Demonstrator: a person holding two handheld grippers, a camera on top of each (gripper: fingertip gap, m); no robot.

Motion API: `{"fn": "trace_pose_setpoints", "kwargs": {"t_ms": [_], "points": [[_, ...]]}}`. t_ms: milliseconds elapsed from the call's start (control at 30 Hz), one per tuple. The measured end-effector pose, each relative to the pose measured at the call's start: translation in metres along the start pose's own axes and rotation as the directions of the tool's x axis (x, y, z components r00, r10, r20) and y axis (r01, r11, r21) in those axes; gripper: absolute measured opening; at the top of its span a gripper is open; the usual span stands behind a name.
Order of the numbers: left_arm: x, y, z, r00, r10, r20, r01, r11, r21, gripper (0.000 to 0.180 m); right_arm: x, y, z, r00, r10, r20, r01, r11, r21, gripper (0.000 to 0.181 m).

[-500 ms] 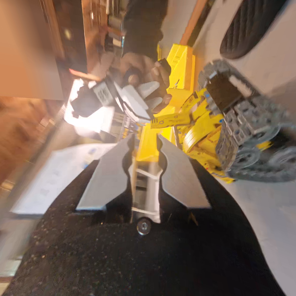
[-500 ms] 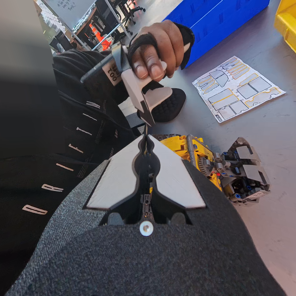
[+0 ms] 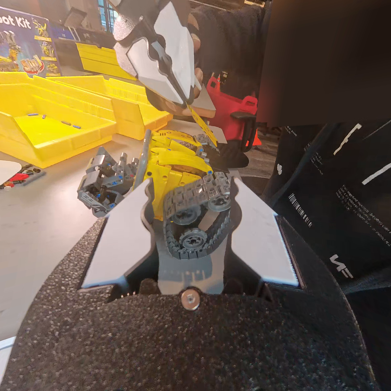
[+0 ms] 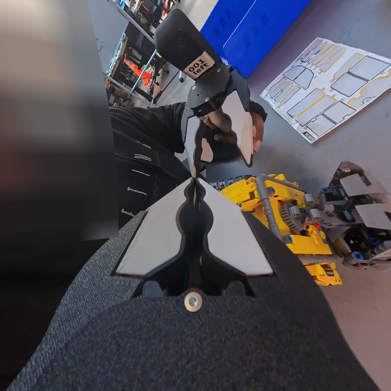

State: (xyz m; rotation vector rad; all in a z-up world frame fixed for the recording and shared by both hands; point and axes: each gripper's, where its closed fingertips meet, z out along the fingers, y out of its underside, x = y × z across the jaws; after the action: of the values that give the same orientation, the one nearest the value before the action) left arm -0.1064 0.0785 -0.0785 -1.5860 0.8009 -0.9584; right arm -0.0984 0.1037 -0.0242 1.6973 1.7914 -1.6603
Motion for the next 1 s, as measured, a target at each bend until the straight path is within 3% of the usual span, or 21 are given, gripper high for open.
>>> {"fn": "trace_pose_setpoints", "kwargs": {"t_ms": [233, 1000], "points": [[0.006, 0.010, 0.004, 0.998, -0.030, -0.059, 0.027, 0.999, -0.039, 0.086, 0.010, 0.004, 0.004, 1.000, 0.027, -0.013, -0.028, 0.999, -0.041, 0.000], [0.009, 0.021, 0.009, 0.993, -0.060, -0.100, 0.054, 0.996, -0.065, 0.081, 0.023, 0.013, 0.007, 0.999, 0.000, -0.048, -0.004, 0.997, -0.081, 0.000]]}}
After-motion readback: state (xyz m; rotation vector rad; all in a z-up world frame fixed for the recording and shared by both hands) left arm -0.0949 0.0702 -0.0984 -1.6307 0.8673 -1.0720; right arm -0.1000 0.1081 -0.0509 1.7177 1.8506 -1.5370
